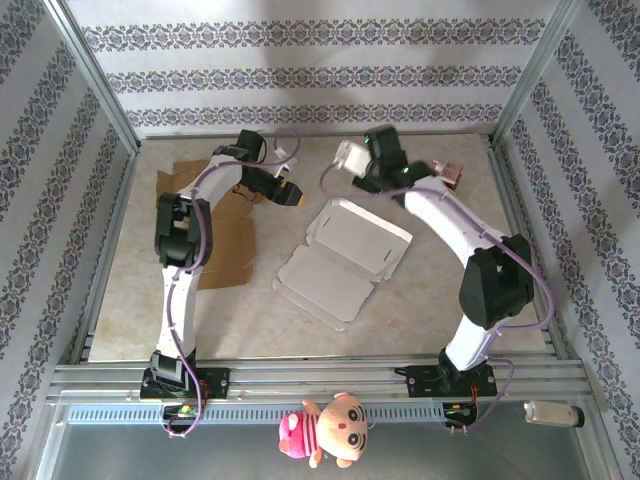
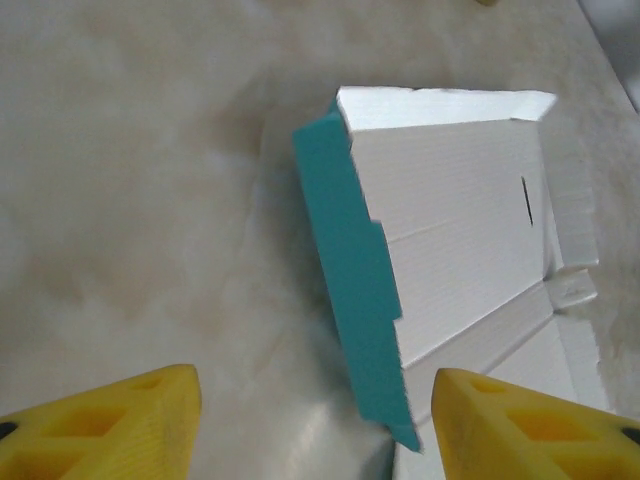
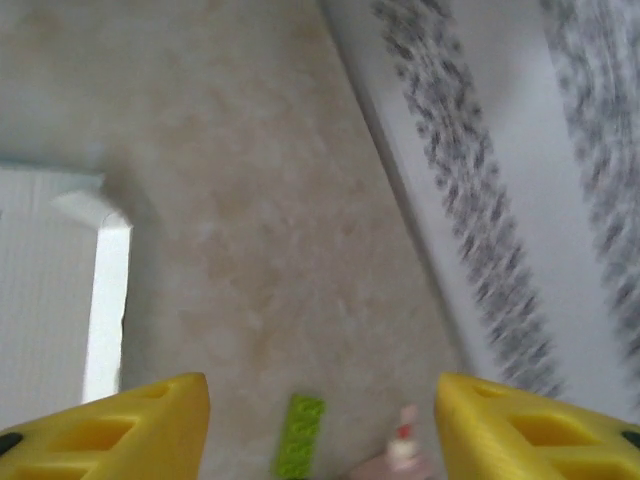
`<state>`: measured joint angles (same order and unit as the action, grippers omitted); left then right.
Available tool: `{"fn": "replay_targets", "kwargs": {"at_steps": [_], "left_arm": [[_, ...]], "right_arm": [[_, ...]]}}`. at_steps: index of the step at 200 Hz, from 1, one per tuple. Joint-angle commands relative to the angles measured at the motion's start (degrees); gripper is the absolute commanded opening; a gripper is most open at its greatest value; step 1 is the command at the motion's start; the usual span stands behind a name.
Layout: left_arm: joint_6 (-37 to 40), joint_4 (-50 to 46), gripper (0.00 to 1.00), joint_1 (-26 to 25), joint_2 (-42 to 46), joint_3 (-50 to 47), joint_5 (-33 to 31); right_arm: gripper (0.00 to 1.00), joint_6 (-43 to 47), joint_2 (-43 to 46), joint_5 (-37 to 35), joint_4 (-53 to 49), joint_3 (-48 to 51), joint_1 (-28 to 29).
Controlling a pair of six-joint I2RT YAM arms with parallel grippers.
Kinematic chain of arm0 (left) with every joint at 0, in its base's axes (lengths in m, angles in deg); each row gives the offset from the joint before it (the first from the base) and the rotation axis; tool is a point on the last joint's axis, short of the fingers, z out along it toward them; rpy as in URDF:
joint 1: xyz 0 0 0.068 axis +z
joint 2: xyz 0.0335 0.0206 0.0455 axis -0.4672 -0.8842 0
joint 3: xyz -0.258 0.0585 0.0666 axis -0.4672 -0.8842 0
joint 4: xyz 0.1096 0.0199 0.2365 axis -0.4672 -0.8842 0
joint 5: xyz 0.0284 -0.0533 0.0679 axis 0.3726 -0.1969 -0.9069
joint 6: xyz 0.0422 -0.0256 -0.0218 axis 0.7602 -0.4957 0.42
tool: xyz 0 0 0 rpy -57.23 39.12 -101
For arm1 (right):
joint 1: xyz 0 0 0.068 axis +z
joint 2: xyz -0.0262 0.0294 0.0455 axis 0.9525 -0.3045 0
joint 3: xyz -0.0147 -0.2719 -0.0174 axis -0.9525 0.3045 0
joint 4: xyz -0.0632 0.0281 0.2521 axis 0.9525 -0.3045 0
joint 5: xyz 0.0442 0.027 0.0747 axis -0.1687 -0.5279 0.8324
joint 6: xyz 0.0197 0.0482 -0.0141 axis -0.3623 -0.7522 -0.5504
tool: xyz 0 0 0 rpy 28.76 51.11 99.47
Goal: Fold the paper box
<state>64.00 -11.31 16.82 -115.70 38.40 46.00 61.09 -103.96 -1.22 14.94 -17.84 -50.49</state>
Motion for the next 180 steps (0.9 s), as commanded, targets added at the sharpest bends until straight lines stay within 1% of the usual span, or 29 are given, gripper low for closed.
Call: {"fn": "replay_targets", "kwargs": {"at_steps": [1, 5, 15, 24, 33, 44, 52, 69, 85, 104, 118, 139, 157, 180], "left_arm": [[-24.36, 24.76, 0.64, -1.80, 15.18, -15.85, -7.12], [-27.05, 27.65, 0.65, -1.85, 17.21, -19.10, -7.45], [-32.59, 33.79, 0.69, -2.17, 21.95, -26.76, -8.07], [-35.89, 38.08, 0.72, -2.90, 25.72, -32.73, -8.71], [-37.55, 40.61, 0.75, -4.07, 29.23, -37.61, -10.37], [-38.49, 42.17, 0.83, -5.86, 33.08, -42.07, -11.92], [-38.68, 42.30, 0.86, -7.13, 35.18, -44.35, -12.75], [-37.77, 40.80, 0.92, -9.74, 38.52, -47.02, -13.80], [-34.88, 37.99, 0.93, -11.93, 40.59, -47.05, -15.74], [-34.21, 35.25, 0.94, -12.16, 40.78, -44.94, -18.44], [-34.18, 34.39, 0.94, -12.15, 40.52, -44.45, -18.56], [-33.95, 33.07, 0.94, -12.16, 40.06, -44.86, -18.86], [-33.01, 31.70, 0.94, -12.13, 40.05, -45.42, -19.78], [-31.44, 30.30, 0.94, -12.09, 40.57, -45.76, -21.14]], "right_arm": [[0.70, -20.15, -6.21, 13.50, -25.27, -2.98, -5.21], [0.73, -20.99, -7.08, 15.60, -26.13, -3.61, -6.08], [0.86, -22.24, -9.06, 21.14, -28.66, -5.48, -8.28], [0.90, -22.82, -10.20, 23.69, -29.89, -5.98, -9.50], [0.90, -22.64, -10.63, 24.62, -29.61, -5.24, -10.51], [0.90, -22.18, -11.19, 24.06, -28.76, -3.84, -11.50], [0.90, -21.71, -12.12, 23.40, -28.75, -3.43, -12.20], [0.88, -21.10, -13.97, 19.66, -26.90, -2.32, -13.03], [0.86, -19.56, -15.44, 18.86, -25.59, -1.69, -12.86], [0.80, -18.68, -17.31, 19.82, -25.21, -2.26, -12.36], [0.78, -17.57, -18.68, 19.60, -25.24, -2.70, -11.67], [0.71, -17.01, -20.51, 18.78, -24.75, -3.54, -10.81], [0.58, -16.80, -21.24, 18.46, -23.35, -3.66, -10.38], [0.33, -15.19, -20.81, 15.20, -21.42, -2.53, -9.45]]}}
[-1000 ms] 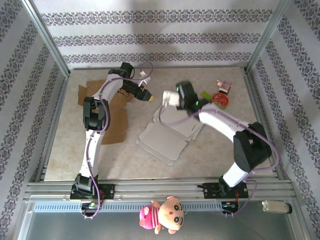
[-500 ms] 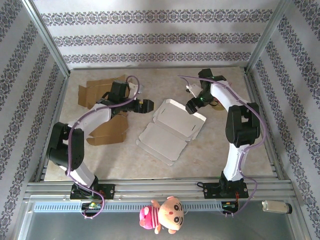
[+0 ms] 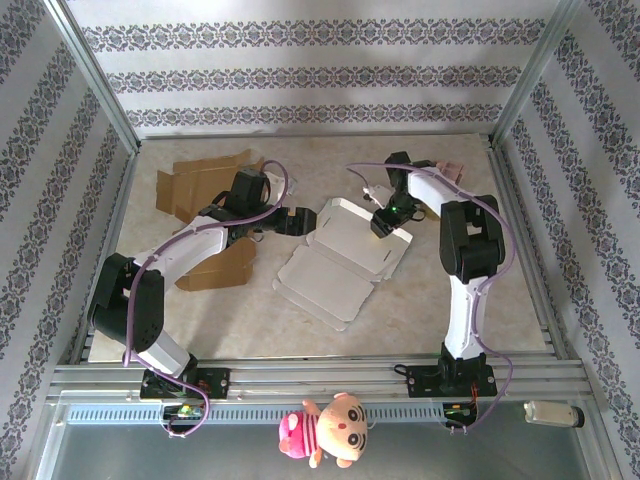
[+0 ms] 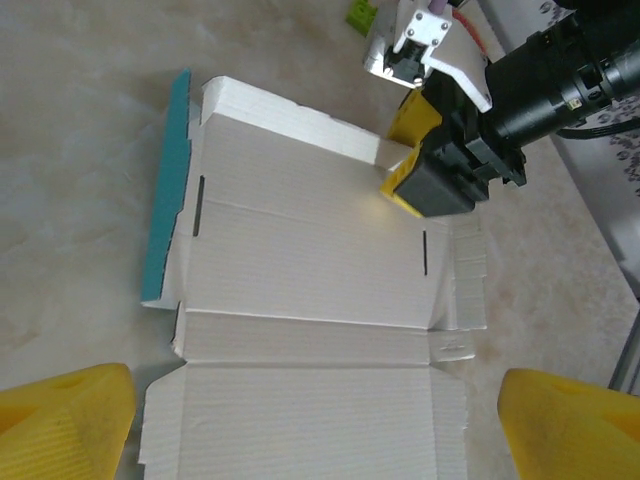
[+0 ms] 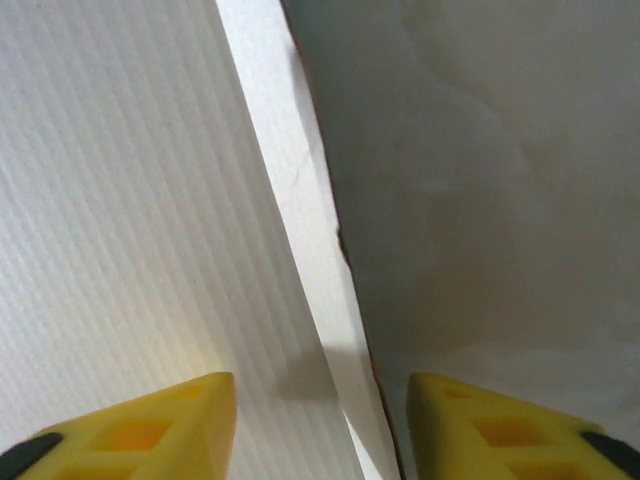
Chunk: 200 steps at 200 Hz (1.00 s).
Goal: Fold the paper box
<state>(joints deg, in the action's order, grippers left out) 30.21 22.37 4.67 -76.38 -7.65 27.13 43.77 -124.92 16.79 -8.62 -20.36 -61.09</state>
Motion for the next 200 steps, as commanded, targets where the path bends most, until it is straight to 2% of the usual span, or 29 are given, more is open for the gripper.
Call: {"fn": "replay_targets", "kwargs": {"at_steps": [1, 14, 33, 53, 70, 84, 104, 122, 142, 153, 180, 200], "left_arm": [[2.42, -3.44, 0.94, 0.06, 1.26, 0.29, -2.32], [3.43, -5.44, 0.94, 0.15, 1.35, 1.40, -3.61], [5.61, -9.04, 0.94, 0.49, 1.18, 4.16, -5.42], [8.38, -11.31, 0.94, 2.41, 1.34, 6.34, -6.53], [10.37, -11.74, 0.94, 5.66, 1.69, 7.74, -4.66], [10.89, -8.71, 0.94, 8.37, 1.90, 7.24, -0.12], [11.55, -0.76, 0.91, 9.96, 1.33, 4.66, 3.13], [14.80, 1.18, 0.90, 9.92, -1.71, 5.75, 4.40], [16.92, -0.67, 0.87, 10.22, -5.71, 9.41, 3.42], [18.67, -1.22, 0.83, 10.58, -7.13, 10.27, 5.69], [27.83, -4.20, 0.78, 10.87, -8.95, 10.05, 11.13], [34.87, -7.77, 0.78, 11.53, -8.64, 9.88, 10.99]], "right_arm": [[0.32, 2.25, 0.22, -3.00, 2.26, 0.06, 1.23], [0.18, 4.02, 1.91, -6.55, 3.61, 1.20, 2.31], [0.06, 7.68, 8.42, -15.00, 9.62, 5.13, 5.05], [0.03, 17.67, 19.10, -26.07, 24.17, 13.53, 9.50], [0.04, 31.45, 27.73, -30.73, 42.04, 23.39, 13.42], [0.04, 41.10, 31.44, -31.65, 55.44, 30.47, 15.60], [0.05, 49.36, 31.10, -34.79, 72.41, 36.15, 17.39], [0.07, 55.66, 30.40, -31.60, 84.98, 41.31, 18.00], [0.07, 58.73, 29.15, -30.91, 90.44, 41.93, 18.31], [0.07, 58.57, 28.88, -30.56, 92.62, 42.05, 17.99], [0.08, 59.38, 28.37, -27.99, 96.36, 43.54, 17.56], [0.08, 61.05, 27.34, -28.24, 98.92, 44.19, 17.65]]}}
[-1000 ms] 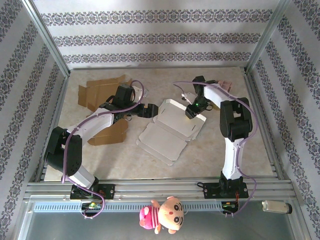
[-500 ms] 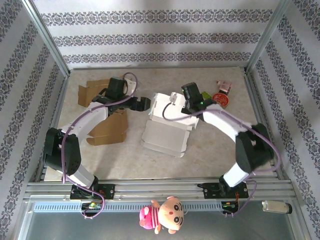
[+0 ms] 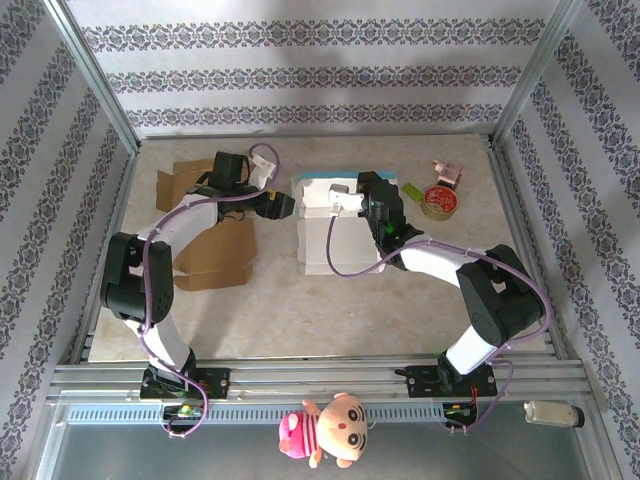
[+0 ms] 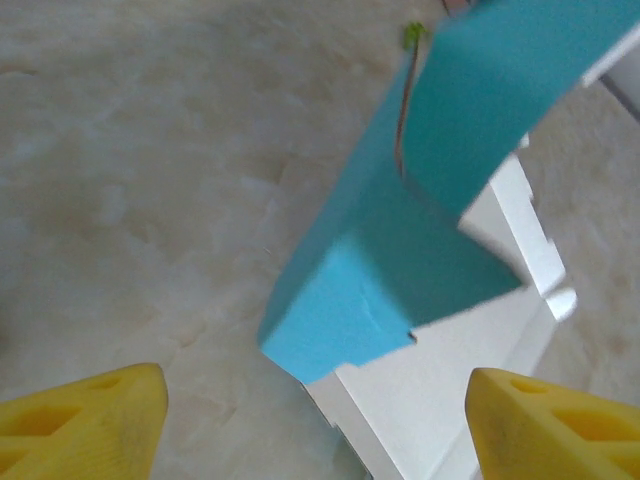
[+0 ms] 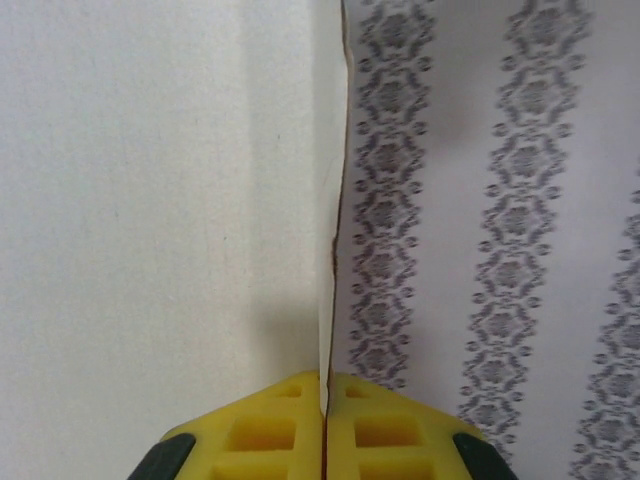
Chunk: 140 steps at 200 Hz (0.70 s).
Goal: Fold the paper box
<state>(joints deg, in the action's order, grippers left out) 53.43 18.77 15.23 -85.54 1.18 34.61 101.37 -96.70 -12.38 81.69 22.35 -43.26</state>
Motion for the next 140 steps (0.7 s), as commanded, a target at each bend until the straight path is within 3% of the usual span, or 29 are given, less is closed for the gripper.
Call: {"fn": "replay_targets", "kwargs": {"at_steps": [1, 45, 80, 140], "left_arm": [[11.99, -4.23, 0.78, 1.04, 0.51, 1.05, 3.34], [23.08, -6.90, 0.78, 2.63, 2.24, 1.47, -0.46], [22.88, -5.41, 0.69, 5.35, -1.37, 5.64, -3.34], [27.15, -8.28, 0.58, 5.12, -12.54, 16.78, 7.09]], "right_arm": [[0.08, 3.56, -0.95, 0.94, 8.73, 1.48, -0.23], [0.08, 5.18, -3.44, 0.88, 10.33, 0.58, -0.88], [0.07, 5.95, -5.70, 1.20, 10.42, -0.95, -1.24], [0.08, 5.32, -7.97, 1.19, 11.21, -1.43, -1.15]]}}
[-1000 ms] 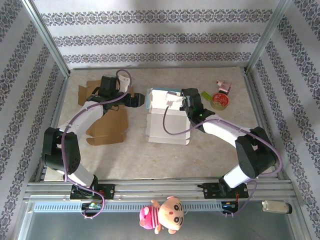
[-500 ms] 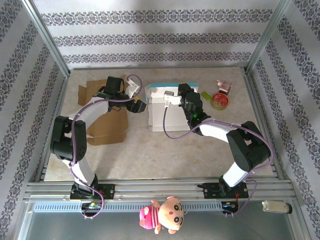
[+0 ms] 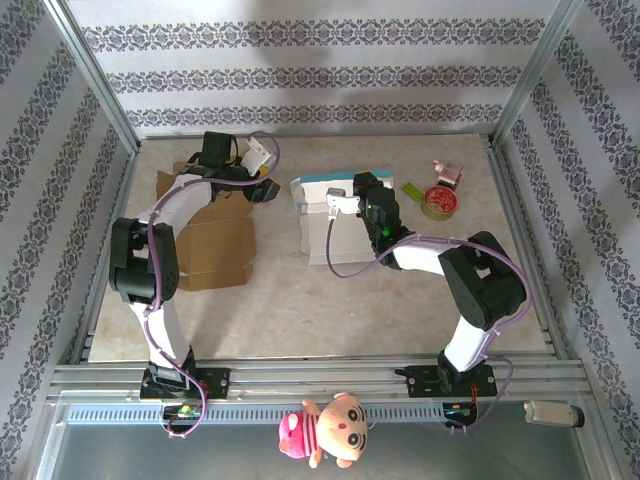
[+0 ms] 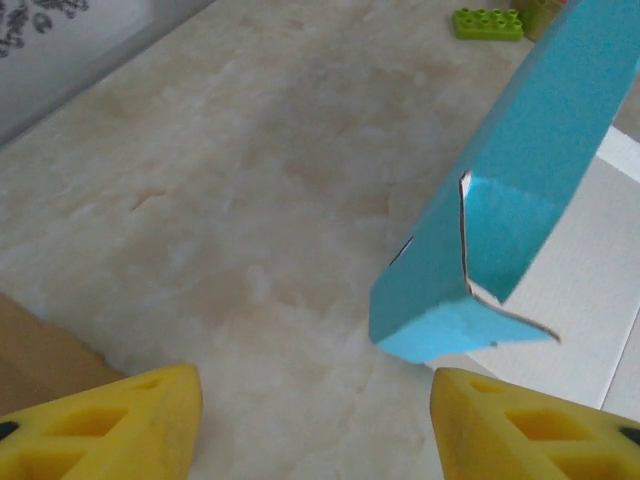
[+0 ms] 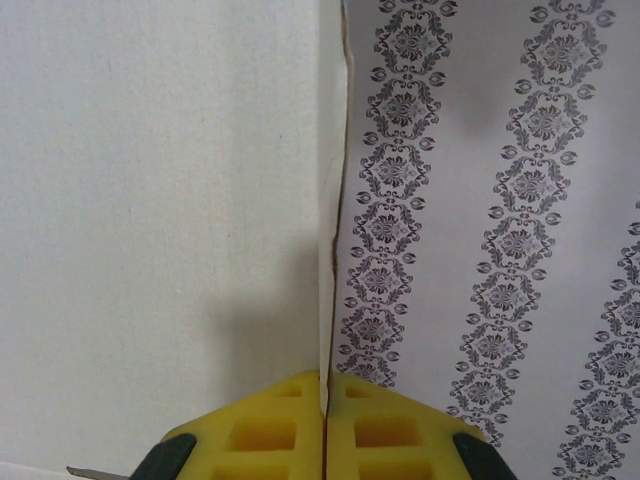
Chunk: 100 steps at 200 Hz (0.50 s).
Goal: Fold the paper box
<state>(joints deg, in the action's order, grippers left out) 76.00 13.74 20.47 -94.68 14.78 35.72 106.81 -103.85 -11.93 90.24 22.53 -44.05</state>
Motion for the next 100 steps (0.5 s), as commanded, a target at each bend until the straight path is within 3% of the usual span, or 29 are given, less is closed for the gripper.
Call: {"fn": "replay_targets", "kwargs": {"at_steps": [1, 38, 100], "left_arm": [[4.76, -3.59, 0.58, -0.15, -3.61, 3.36, 5.99], [10.72, -14.59, 0.53, -1.56, -9.91, 11.35, 6.36], [10.93, -16.50, 0.43, -3.42, -13.93, 16.99, 10.24]], "right_arm": [[0.08, -0.16, -0.87, 0.69, 2.67, -1.60, -0.37], [0.07, -0.21, -1.60, 0.84, 2.75, -1.56, -0.45], [0.07, -0.04, -2.41, 1.01, 3.37, -2.05, -0.63]]}}
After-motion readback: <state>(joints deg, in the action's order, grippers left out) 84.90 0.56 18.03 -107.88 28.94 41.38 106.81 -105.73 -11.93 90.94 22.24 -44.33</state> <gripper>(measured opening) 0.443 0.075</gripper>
